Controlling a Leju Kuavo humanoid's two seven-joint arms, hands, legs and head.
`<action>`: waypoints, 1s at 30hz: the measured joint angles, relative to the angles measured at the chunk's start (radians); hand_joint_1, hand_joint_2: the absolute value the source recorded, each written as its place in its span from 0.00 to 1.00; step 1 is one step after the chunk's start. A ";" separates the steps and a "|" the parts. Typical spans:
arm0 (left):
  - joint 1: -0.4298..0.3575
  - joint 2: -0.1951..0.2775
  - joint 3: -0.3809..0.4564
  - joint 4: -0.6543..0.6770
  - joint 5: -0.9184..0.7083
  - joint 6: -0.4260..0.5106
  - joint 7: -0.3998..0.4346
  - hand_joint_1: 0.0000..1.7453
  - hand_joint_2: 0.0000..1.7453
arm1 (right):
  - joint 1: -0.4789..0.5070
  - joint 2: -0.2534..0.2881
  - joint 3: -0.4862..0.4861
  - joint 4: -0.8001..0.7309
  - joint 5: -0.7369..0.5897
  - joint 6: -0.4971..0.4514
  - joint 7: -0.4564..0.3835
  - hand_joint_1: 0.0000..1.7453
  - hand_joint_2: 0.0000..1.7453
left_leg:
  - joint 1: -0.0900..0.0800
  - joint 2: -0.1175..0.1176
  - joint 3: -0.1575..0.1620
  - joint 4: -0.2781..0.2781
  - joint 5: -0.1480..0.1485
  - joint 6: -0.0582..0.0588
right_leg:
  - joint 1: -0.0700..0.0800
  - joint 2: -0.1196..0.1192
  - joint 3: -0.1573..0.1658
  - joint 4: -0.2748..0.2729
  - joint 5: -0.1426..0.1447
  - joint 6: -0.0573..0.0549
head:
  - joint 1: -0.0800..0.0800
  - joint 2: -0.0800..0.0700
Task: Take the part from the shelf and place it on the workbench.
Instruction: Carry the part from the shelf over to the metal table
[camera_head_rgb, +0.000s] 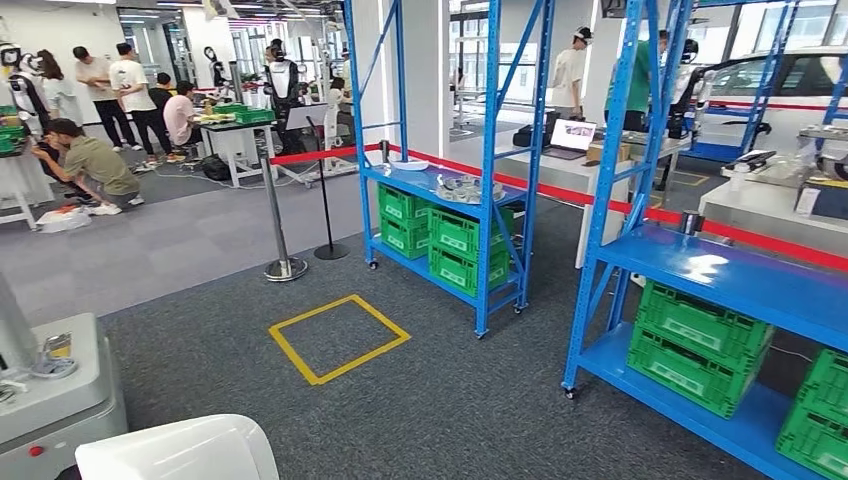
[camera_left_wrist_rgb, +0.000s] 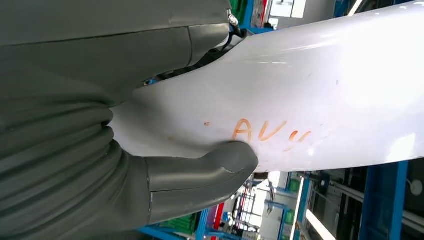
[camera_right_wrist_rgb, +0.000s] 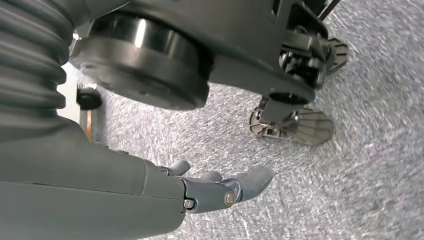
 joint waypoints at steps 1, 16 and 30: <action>0.000 0.001 0.000 0.000 0.000 0.000 0.000 0.88 1.00 | 0.000 0.001 0.000 0.000 0.000 0.000 0.000 0.00 1.00 | 0.003 0.008 0.026 -0.039 0.022 -0.003 | -0.001 -0.015 0.000 0.001 -0.001 0.002 | 0.000 0.000; -0.012 0.006 0.037 -0.027 -0.027 0.049 -0.025 0.88 1.00 | -0.016 0.009 0.006 -0.001 0.005 -0.005 -0.008 0.00 1.00 | -0.006 -0.056 0.146 -0.270 0.110 0.061 | -0.006 0.055 -0.118 0.268 -0.106 0.049 | 0.002 0.000; 0.042 0.000 0.116 -0.099 -0.065 0.067 -0.057 0.88 1.00 | -0.020 0.027 0.009 -0.001 0.022 0.002 0.005 0.00 1.00 | 0.000 -0.004 0.002 -0.001 -0.016 0.000 | 0.000 0.011 -0.001 -0.003 0.008 -0.001 | 0.002 0.000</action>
